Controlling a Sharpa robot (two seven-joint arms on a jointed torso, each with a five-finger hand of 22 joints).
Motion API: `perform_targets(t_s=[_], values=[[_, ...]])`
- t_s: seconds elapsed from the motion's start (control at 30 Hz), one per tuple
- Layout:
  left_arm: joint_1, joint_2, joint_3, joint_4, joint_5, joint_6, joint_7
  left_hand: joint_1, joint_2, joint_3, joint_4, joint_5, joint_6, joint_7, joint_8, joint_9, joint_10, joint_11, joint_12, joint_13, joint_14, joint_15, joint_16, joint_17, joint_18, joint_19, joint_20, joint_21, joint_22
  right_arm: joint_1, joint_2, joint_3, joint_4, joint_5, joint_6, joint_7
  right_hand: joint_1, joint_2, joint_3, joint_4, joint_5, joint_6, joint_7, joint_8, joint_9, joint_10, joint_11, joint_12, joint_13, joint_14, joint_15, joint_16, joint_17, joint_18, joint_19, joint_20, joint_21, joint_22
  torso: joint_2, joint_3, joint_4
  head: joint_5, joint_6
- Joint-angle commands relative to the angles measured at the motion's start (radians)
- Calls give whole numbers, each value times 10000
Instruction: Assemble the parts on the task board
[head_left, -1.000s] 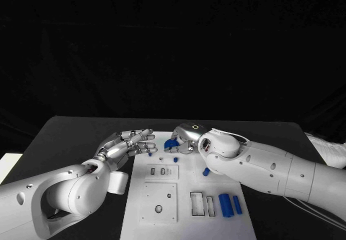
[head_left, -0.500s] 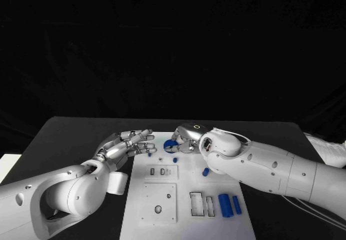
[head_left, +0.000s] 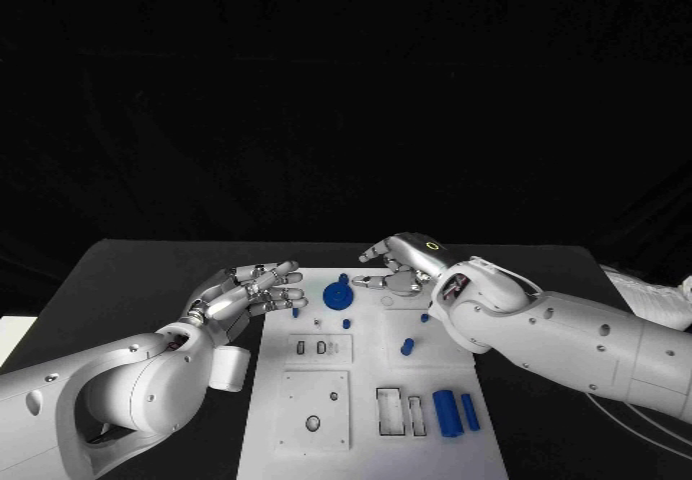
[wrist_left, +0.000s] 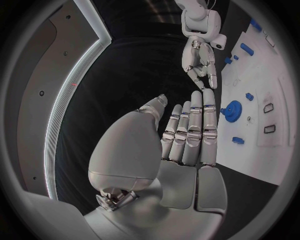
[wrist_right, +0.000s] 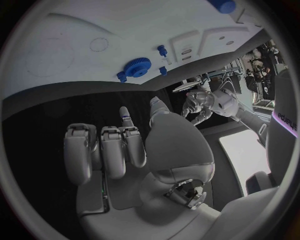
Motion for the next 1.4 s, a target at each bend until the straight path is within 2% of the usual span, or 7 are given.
perform_targets(t_s=[0.03,0.17,0.33,0.57,0.73,1.03,1.4], values=[[6,43,7,-48,13,226,50,50,-24,-6,-50,-46,-41,34,-54,-8,-70,-23,-22,-8,-91,12,-35,12,77,-63,-23,-11,-13,3,-628,33,264,2320,447,1431,630,-133,49,-445,164,55,-17,26,12,718,-44,-43,2232,899,16,24,1939,-188,161,34,54,639,-69,56,-101,4,7],[1,75,5,-108,14,253,51,50,-24,-6,-50,-46,-41,34,-54,-8,-70,-23,-22,-8,-91,12,-35,12,77,-63,-23,-11,-13,7,-1447,55,377,3063,1218,1724,1359,-331,111,-1042,-222,56,-18,15,6,726,-53,-30,2245,905,8,34,1972,-190,161,24,58,648,-99,108,-185,52,15],[-9,131,3,-213,15,281,51,49,-23,-4,-53,-45,-41,34,-54,-7,-72,-23,-22,-8,-94,13,-40,15,77,-66,-22,-10,-14,-37,-2193,63,213,3397,1843,1802,2089,-397,291,-1667,-432,68,-10,14,4,732,-51,-22,2255,906,7,34,1980,-194,166,20,64,666,-113,191,-263,31,34],[-28,198,0,-344,16,313,51,49,-23,-4,-53,-45,-41,34,-54,-7,-72,-23,-22,-8,-94,13,-40,15,77,-66,-22,-10,-14,-134,-2579,64,-281,3385,2166,1732,2171,-421,310,-1774,-462,55,-5,8,0,724,-48,-37,2246,904,9,30,1969,-194,165,23,64,667,-131,269,-333,29,27],[-38,240,-2,-400,16,329,45,49,-23,-4,-53,-45,-41,34,-54,-7,-72,-23,-22,-8,-94,13,-40,15,77,-66,-22,-10,-14,-208,-2581,64,-558,3236,2311,1659,2165,-434,302,-1785,-480,46,-2,4,-2,720,-45,-46,2241,901,11,25,1957,-193,162,24,61,661,-123,243,-293,-2,10],[-50,268,-2,-437,16,335,41,49,-23,-4,-53,-45,-41,34,-54,-7,-72,-23,-22,-8,-94,13,-40,15,77,-66,-22,-10,-14,-399,-2309,64,-971,3118,2306,1602,2126,-418,294,-1777,-508,38,3,3,-3,721,-41,-44,2243,903,14,27,1963,-195,165,26,64,669,-126,226,-300,16,-68],[-53,299,-3,-451,16,336,36,49,-23,-4,-53,-45,-41,34,-54,-7,-72,-23,-22,-8,-94,13,-40,15,77,-66,-22,-10,-14,-475,-1889,65,-1389,3097,2218,1559,1997,-196,357,-1740,-573,127,-5,41,13,748,-45,2,2274,909,16,37,1994,-198,174,31,72,687,-132,216,-296,16,-106]])
